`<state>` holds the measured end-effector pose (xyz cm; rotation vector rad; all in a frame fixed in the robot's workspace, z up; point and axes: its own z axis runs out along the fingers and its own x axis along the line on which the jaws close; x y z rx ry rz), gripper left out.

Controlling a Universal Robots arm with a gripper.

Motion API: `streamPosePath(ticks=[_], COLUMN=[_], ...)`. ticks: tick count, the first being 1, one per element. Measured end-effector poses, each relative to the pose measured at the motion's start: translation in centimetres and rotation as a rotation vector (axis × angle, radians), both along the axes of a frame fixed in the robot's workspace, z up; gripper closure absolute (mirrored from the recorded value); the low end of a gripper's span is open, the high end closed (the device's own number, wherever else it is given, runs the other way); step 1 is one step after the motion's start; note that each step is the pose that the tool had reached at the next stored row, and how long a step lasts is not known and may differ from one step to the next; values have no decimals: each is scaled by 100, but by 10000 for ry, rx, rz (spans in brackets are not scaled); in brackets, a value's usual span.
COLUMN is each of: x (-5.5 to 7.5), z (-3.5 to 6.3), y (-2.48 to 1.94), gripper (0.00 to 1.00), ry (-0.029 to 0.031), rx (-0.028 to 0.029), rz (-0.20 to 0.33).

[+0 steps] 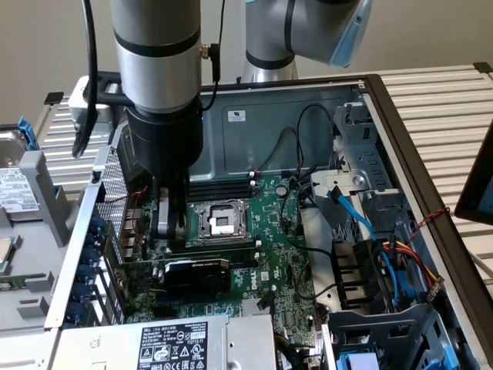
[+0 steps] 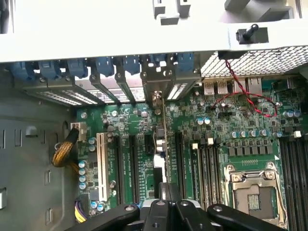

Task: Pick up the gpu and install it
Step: 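Press down on the gpu until it lock into place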

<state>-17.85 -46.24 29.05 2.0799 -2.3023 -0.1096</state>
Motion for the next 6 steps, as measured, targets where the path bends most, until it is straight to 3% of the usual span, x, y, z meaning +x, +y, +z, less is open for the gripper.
streamPosePath(ticks=[6], x=[-1], z=[0], y=[0], gripper=[89], ry=[0], rx=[-1], rz=[0])
